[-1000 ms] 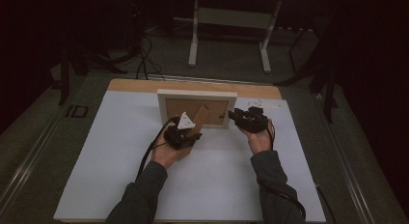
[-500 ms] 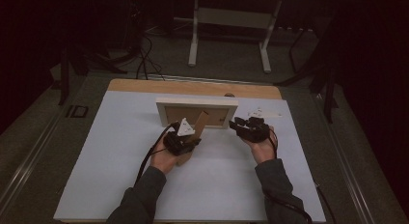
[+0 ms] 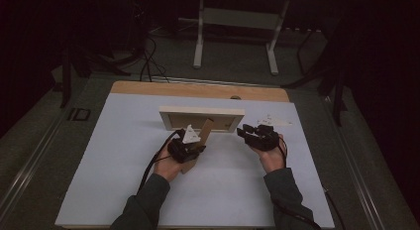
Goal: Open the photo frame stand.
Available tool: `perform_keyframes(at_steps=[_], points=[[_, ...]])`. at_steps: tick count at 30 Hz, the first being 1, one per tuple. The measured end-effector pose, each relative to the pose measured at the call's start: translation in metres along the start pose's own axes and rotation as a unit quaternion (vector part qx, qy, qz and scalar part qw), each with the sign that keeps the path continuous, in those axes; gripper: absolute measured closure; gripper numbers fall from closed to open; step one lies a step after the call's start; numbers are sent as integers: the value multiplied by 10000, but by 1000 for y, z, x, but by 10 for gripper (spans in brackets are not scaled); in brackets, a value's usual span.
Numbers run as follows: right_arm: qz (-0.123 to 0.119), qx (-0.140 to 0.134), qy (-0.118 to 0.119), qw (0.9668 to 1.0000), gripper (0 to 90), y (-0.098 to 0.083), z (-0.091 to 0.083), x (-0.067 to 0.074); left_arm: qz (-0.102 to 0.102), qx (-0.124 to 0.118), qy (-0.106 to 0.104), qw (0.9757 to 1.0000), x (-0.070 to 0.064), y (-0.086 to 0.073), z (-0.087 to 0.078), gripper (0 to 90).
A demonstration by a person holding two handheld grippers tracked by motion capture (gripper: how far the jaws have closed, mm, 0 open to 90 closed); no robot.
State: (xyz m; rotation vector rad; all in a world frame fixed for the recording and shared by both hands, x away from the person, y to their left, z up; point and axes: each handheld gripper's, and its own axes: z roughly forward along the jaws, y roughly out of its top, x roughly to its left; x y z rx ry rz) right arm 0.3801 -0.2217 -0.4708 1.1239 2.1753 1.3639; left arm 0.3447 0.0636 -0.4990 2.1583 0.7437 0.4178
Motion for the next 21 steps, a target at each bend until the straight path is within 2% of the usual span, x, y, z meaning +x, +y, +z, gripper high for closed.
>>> perform_keyframes(at_steps=[9, 18, 21], points=[[-2, 15, 20, 10000, 626, -7, -2, 1, 122, 104, 35, 9999, -5, -2, 2, 783], [-93, 35, -37, 9999, 626, -16, -3, 3, 85, 68, 58, 9999, -6, -3, 1, 781], [1, -32, -54, 10000, 623, -23, -6, 3, 82, 60, 68, 9999, -6, -4, 1, 775]])
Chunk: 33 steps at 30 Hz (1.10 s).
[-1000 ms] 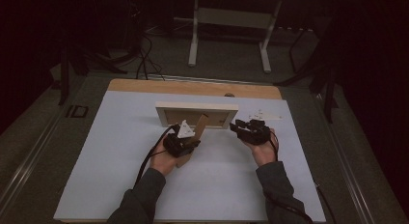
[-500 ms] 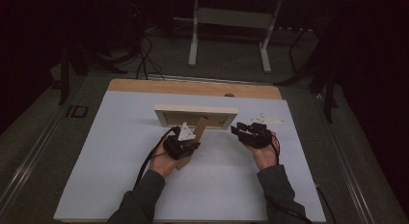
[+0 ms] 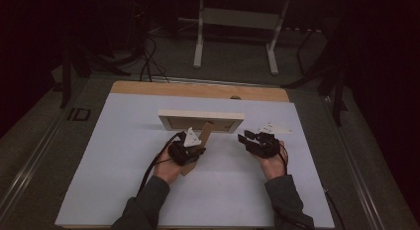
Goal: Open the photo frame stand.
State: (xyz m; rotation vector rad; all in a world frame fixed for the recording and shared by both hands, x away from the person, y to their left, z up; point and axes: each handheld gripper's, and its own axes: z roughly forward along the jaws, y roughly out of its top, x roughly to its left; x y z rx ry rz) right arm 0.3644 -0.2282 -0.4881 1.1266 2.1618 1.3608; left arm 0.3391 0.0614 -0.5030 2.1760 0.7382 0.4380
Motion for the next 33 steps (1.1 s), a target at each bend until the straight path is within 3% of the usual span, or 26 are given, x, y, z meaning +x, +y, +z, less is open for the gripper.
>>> perform_keyframes(at_steps=[4, 8, 15, 26, 33], points=[[3, 80, -53, 10000, 620, -5, 1, -1, 12, -15, -5, 10000, 0, 0, -2, 750], [164, 42, 12, 9999, 610, -7, -1, -3, -44, -73, -11, 10000, 1, 0, -7, 710], [169, -25, 15, 9999, 600, -3, -6, -1, -264, -189, -105, 9994, 6, -2, -17, 624], [257, -47, -57, 9996, 595, -4, -8, -5, -666, -518, -337, 9959, 14, -14, -38, 600], [329, -52, -116, 9994, 594, -5, -9, -7, -801, -553, -385, 9945, 19, -18, -47, 603]])
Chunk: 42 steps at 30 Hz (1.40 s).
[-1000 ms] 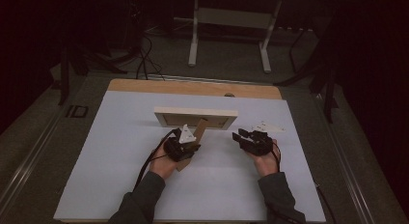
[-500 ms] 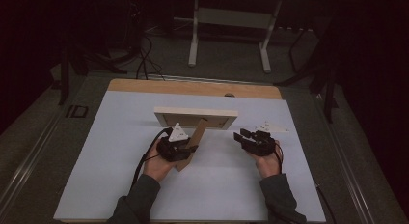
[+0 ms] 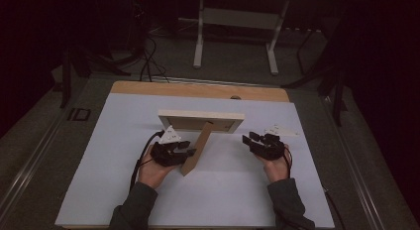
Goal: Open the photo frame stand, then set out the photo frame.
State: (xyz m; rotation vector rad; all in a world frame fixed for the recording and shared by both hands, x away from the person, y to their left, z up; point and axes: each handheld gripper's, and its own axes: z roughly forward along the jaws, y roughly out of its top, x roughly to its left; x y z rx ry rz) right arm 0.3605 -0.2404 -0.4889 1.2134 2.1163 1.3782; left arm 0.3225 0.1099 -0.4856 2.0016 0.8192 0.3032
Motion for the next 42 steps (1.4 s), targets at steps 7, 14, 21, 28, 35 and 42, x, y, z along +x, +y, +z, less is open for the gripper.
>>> perform_keyframes(at_steps=[7, 14, 21, 28, 35, 42], points=[[0, 40, 13, 10000, 595, -1, 1, -1, -84, 3, 110, 9999, 6, -4, -10, 601], [3, 67, 10, 10000, 596, -1, 1, -1, -265, -112, 231, 9993, 14, -10, -22, 598], [6, 98, -53, 9999, 596, -2, 1, -3, -533, -291, 280, 9978, 28, -15, -38, 610], [-32, 107, -130, 9999, 609, 2, 2, -2, -831, -430, 212, 9954, 42, -22, -50, 613], [-48, 67, -194, 9998, 673, 9, 2, -3, -932, -458, 292, 9942, 49, -28, -58, 671], [-132, -54, -301, 9994, 780, 20, 4, -4, -1110, -537, 330, 9918, 54, -30, -64, 753]])
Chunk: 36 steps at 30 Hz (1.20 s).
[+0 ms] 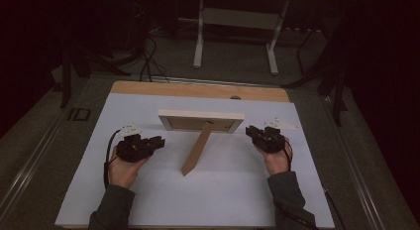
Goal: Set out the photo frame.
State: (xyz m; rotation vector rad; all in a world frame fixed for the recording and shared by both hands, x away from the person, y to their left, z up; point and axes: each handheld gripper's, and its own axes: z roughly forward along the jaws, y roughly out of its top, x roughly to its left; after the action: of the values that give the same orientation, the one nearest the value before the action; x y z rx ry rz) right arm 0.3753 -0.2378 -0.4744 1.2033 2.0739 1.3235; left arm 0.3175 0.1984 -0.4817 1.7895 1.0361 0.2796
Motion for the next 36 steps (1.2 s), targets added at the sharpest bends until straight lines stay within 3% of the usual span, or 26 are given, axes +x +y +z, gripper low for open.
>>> perform_keyframes(at_steps=[5, 8, 16, 28, 36], points=[[89, -46, 8, 9999, 888, 9, 3, -4, -27, -97, 156, 9998, 1, 0, -3, 845], [93, -42, 85, 9999, 899, 16, 6, -4, -9, -130, 219, 9997, 1, 1, -4, 900], [74, -60, 269, 9996, 899, 32, 13, 1, 20, -113, 295, 9995, 0, 6, 0, 900], [164, -25, 380, 9991, 899, 36, 31, 2, 56, -193, 391, 9990, -4, 19, 11, 900], [201, -85, 471, 9986, 899, 41, 29, 0, 259, -142, 486, 9984, -13, 30, 20, 900]])
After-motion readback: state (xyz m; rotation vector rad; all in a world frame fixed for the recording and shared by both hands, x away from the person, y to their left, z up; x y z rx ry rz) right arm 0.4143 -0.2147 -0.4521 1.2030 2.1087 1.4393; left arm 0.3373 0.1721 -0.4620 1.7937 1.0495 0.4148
